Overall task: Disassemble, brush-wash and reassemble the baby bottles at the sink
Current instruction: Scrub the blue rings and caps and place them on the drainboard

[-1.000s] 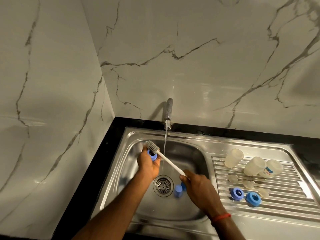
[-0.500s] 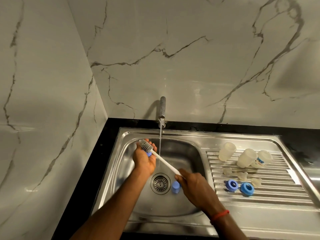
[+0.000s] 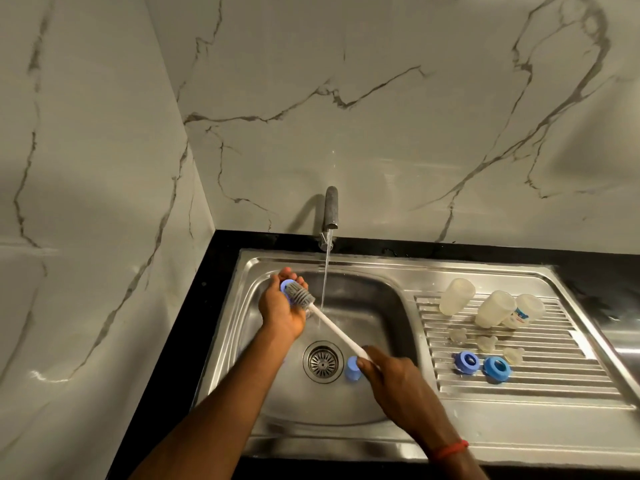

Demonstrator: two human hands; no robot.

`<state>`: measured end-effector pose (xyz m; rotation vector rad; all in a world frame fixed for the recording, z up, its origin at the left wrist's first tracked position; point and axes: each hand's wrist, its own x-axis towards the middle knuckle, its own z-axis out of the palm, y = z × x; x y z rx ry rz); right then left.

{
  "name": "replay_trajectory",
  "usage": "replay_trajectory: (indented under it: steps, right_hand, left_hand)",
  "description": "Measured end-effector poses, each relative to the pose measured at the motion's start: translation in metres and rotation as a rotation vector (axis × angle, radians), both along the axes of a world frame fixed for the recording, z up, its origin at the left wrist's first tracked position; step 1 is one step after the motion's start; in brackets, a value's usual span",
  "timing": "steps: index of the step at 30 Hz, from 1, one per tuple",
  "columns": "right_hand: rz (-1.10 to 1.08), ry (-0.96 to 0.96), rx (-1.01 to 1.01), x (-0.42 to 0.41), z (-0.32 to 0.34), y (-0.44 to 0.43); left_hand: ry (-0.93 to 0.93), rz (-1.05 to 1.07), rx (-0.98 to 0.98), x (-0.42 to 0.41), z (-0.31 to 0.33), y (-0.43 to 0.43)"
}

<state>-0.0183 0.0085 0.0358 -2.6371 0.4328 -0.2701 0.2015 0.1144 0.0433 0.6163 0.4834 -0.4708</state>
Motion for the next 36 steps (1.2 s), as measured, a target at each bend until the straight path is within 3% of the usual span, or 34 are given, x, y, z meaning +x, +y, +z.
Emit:
replay_trajectory:
  steps: [15, 19, 25, 30, 36]
  right_hand:
    - [-0.07, -0.031, -0.072, -0.005, -0.014, 0.012]
    - [-0.064, -0.041, -0.11, 0.023, -0.004, 0.019]
    - [-0.019, -0.013, -0.053, 0.012, -0.012, 0.01]
    - [-0.046, -0.054, -0.13, 0.024, -0.009, 0.011]
    - [0.054, -0.002, -0.001, 0.027, -0.011, 0.019]
  left_hand:
    - [0.03, -0.065, -0.014, 0.001, -0.016, 0.01]
    - [0.019, -0.06, -0.099, -0.004, -0.011, -0.001]
    - [0.029, -0.035, -0.011, 0.015, -0.008, 0.01]
    - [0.021, -0.065, -0.024, 0.001, -0.012, 0.005]
    - [-0.006, -0.029, -0.02, 0.015, -0.005, 0.025]
